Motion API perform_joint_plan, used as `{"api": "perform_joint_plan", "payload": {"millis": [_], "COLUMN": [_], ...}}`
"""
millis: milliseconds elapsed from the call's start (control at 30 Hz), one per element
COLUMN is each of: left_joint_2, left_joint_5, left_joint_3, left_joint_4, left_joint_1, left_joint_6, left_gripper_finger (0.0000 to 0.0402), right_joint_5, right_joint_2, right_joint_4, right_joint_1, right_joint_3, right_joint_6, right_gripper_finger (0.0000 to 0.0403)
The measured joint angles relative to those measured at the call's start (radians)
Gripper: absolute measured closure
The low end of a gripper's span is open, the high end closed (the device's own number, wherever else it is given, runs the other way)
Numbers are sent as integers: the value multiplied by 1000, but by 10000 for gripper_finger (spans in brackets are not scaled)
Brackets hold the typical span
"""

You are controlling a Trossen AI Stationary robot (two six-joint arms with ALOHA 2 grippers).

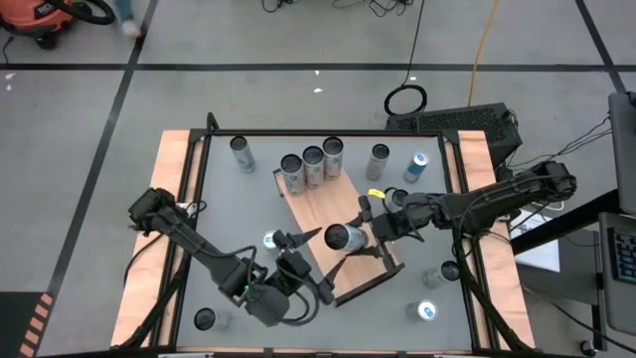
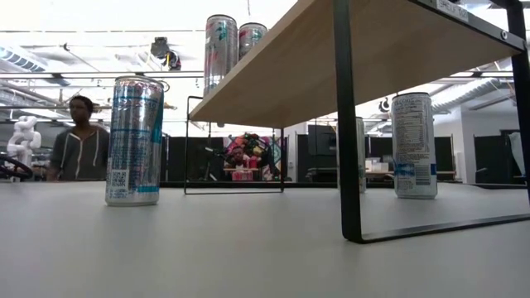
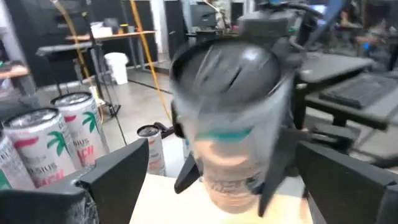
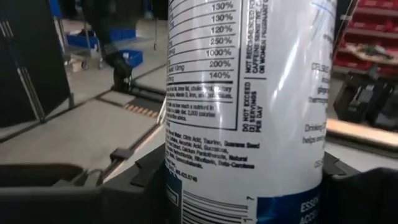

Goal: Place canned beverage on shelf
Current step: Put the bottom left white-blue soda can on the shelf

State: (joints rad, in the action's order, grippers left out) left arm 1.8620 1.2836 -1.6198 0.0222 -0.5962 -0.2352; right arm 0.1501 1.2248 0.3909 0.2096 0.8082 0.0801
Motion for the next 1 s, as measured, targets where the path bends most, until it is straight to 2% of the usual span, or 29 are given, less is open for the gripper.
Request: {"api": "perform_joint_plan", "payload": {"millis": [133,267,533,733,1000], "left_joint_2": [39,68,118,129,128], "left_joint_5": [14,12,-122,-171,-244], "left_joint_3": [14,15,15,15,15], "left_joint_4": [60,185,484,526,527], "left_joint_1": [27,38,64,68,87], "left_joint_6": [-9,67,306,399,425], "left_gripper_finger": [8,8,8,13,74], "right_joint_5": [0,0,6,14,92], "right_joint_2": [0,3,33,32,30], "right_joint_4": [66,88,257,415,424], "right_joint_1": [0,0,2,2,3], "right_joint_3": [0,0,-56,-140,-158], "right_joint_6": [1,0,10,-16,-39], "right_gripper_finger": [196,195,195,195,195]}}
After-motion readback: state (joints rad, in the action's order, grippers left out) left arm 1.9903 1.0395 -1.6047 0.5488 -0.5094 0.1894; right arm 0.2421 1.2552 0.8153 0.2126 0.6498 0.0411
